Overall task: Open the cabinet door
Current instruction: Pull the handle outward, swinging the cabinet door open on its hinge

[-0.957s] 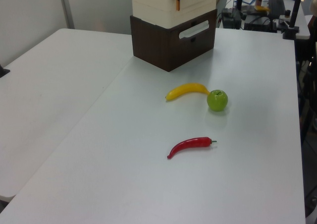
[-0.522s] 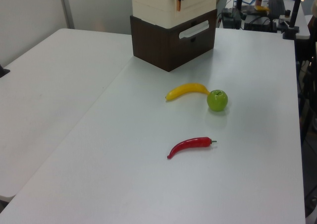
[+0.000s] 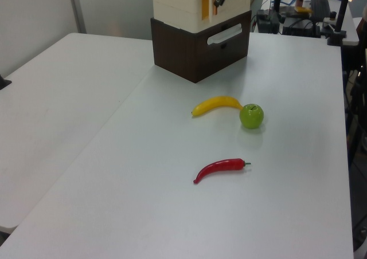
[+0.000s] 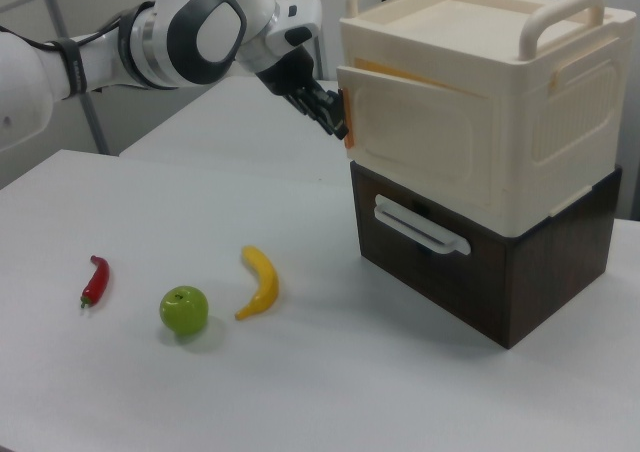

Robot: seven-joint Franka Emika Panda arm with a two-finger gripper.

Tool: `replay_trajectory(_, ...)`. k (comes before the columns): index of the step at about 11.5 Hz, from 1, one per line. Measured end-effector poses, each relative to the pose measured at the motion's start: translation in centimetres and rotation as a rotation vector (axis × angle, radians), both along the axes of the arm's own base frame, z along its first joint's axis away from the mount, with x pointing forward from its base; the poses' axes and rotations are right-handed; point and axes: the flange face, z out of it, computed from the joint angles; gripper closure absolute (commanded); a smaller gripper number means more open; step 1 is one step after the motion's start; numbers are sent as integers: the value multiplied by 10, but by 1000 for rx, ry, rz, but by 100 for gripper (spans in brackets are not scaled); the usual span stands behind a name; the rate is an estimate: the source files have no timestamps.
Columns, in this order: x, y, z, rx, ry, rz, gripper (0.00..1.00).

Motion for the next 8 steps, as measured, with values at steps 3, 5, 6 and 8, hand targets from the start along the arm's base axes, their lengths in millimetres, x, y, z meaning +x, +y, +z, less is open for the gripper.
replay_trajectory(3,-14,1,3,23,95,-23,0)
replay_trajectory(5,-27,4,21,38,106,-29,0)
replay_trajectory(6,-32,5,32,37,89,-29,0)
replay_trajectory(8,-36,5,61,33,36,-30,0)
